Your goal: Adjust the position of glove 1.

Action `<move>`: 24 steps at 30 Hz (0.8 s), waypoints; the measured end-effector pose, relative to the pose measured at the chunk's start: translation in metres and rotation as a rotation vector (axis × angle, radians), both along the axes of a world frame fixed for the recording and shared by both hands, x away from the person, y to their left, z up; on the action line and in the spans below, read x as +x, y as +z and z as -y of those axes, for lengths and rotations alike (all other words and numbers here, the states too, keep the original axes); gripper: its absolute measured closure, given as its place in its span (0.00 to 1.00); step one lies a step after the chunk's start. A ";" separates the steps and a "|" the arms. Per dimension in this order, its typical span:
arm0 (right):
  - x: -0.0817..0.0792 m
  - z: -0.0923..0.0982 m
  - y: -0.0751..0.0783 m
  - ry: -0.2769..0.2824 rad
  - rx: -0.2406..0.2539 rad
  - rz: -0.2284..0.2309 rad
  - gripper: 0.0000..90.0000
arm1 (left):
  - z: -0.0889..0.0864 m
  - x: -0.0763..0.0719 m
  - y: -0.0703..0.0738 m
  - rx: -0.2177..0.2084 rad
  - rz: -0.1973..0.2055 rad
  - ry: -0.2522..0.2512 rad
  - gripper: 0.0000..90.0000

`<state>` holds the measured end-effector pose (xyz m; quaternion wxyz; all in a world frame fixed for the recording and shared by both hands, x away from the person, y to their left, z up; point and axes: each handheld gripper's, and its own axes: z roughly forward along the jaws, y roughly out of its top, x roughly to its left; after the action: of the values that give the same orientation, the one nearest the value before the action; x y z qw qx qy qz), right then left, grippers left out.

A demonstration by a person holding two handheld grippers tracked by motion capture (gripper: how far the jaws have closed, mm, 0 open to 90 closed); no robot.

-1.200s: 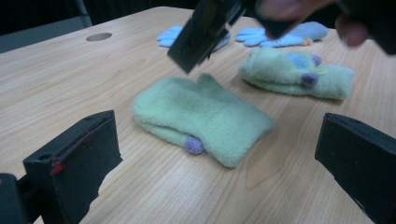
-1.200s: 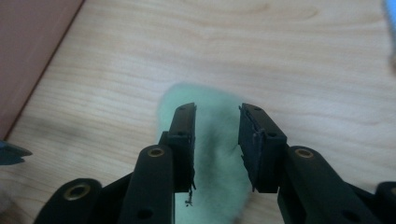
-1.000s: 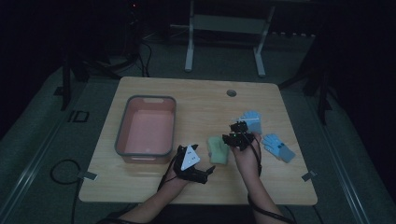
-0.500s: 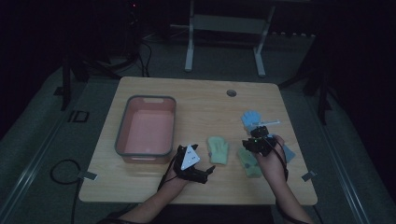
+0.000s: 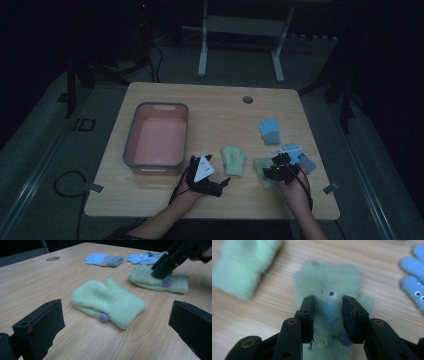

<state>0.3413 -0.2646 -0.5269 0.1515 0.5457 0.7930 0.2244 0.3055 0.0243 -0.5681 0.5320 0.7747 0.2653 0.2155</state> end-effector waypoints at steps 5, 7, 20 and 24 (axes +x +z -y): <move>-0.004 -0.003 -0.005 0.001 -0.018 0.041 0.86 | 0.000 0.000 0.000 -0.001 -0.001 0.001 0.00; -0.005 -0.003 -0.005 -0.013 -0.017 0.049 0.91 | 0.000 0.000 0.000 0.000 0.000 0.001 0.00; -0.001 -0.009 0.026 -0.076 0.033 0.114 0.96 | 0.000 0.000 0.000 0.000 0.000 0.002 0.00; 0.002 -0.021 0.045 -0.062 0.028 0.144 0.96 | 0.000 0.000 0.000 0.001 0.001 0.005 0.00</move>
<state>0.3430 -0.2432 -0.4823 0.2073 0.5545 0.7596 0.2694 0.3054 0.0242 -0.5681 0.5311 0.7743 0.2667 0.2172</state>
